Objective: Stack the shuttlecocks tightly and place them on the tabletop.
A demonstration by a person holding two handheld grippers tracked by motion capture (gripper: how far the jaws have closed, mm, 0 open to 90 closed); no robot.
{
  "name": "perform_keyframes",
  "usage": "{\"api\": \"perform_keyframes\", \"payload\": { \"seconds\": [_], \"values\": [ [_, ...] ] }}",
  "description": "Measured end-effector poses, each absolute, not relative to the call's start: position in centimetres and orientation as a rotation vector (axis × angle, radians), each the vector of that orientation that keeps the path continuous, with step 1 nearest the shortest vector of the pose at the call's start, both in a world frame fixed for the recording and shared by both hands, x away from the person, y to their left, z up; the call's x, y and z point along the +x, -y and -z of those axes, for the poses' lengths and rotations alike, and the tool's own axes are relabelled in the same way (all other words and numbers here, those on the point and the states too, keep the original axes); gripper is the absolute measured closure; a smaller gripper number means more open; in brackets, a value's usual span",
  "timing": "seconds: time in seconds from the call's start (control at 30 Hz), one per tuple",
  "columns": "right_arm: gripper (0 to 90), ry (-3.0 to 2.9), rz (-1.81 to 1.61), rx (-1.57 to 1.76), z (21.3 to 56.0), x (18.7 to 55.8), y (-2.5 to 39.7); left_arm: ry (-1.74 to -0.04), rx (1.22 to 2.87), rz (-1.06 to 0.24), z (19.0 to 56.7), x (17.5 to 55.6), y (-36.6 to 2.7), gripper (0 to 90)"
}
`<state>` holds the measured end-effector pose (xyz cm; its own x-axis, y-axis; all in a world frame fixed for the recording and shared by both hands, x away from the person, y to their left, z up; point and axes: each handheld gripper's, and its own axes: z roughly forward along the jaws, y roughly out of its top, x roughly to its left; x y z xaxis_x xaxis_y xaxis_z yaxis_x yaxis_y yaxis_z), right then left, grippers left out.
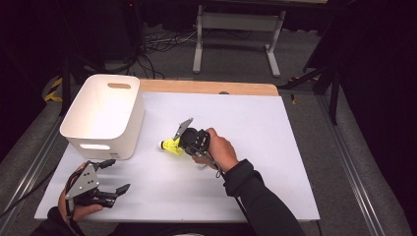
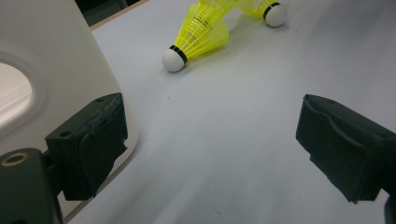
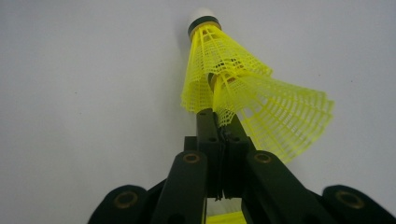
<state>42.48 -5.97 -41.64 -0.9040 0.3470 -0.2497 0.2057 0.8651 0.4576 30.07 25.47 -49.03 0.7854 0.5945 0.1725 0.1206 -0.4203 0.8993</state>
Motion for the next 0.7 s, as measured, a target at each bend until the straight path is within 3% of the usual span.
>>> {"api": "perform_keyframes", "payload": {
  "seconds": [0.7],
  "values": [
    [87.9,-2.748,-0.603,0.432,43.5,43.4,4.9,-0.526,1.967,-0.583,49.1,30.1,-25.3,10.1]
  ]
}}
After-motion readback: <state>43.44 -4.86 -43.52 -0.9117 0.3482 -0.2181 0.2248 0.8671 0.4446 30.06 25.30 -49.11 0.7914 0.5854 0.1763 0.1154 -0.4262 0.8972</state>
